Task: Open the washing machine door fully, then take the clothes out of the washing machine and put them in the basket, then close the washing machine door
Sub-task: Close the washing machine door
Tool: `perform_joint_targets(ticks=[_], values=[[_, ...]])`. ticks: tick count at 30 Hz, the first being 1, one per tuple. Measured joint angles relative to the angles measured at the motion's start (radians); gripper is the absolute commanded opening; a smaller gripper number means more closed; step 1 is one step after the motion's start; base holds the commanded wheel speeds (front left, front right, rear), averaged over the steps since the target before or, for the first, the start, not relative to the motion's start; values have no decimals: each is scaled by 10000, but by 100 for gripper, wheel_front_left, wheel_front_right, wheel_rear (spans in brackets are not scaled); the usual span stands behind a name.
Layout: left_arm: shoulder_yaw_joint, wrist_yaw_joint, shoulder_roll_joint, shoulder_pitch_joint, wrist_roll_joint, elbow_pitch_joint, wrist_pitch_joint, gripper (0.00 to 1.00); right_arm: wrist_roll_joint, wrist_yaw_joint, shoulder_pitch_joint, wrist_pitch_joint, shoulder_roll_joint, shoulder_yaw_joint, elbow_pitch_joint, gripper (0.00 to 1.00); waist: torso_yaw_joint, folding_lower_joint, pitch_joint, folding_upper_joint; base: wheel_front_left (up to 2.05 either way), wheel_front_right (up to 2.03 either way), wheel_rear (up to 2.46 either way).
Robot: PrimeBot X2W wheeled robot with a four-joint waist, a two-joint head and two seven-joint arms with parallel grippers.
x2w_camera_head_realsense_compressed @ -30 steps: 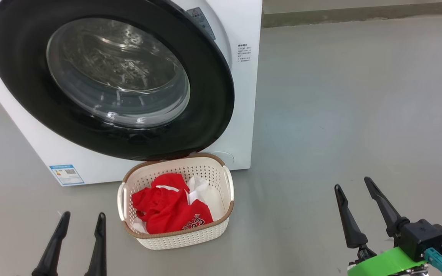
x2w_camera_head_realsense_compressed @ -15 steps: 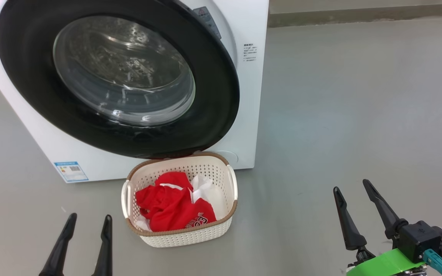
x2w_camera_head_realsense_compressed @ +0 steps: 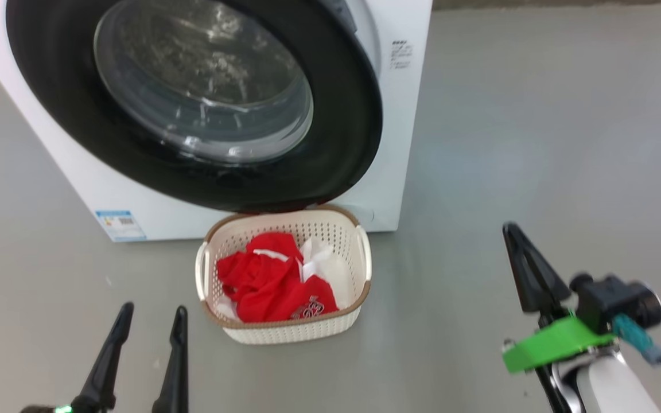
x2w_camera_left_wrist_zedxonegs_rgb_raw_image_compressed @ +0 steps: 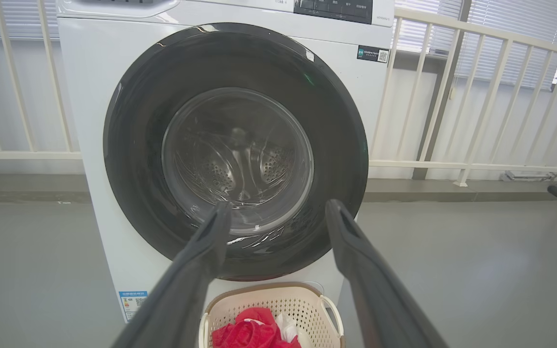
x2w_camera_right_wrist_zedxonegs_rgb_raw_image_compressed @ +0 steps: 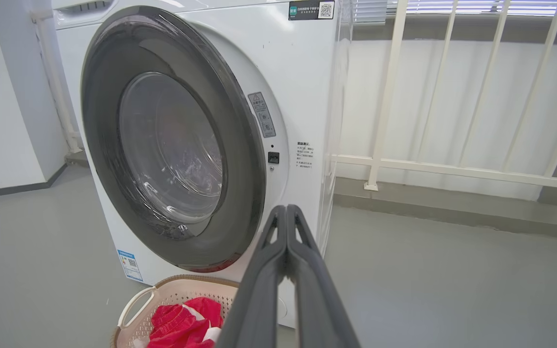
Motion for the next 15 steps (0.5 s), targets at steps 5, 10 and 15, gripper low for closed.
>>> perform_joint_targets(ticks=[5, 10, 15], values=[[-230, -163, -127, -430, -2, -265, 0, 100, -111, 0, -1131, 0, -36, 259, 734, 0, 246, 0, 480, -1, 0, 0, 0], [-337, -249, -238, -773, -4, -376, 0, 100, -286, 0, -2393, 0, -88, 518, 1310, 0, 554, 0, 1050, 0, 0, 0, 0], [-418, -343, -345, -1220, -6, -380, 0, 100, -604, 0, -3810, 0, -130, 961, 1946, 0, 888, 0, 1684, 0, 0, 0, 0]])
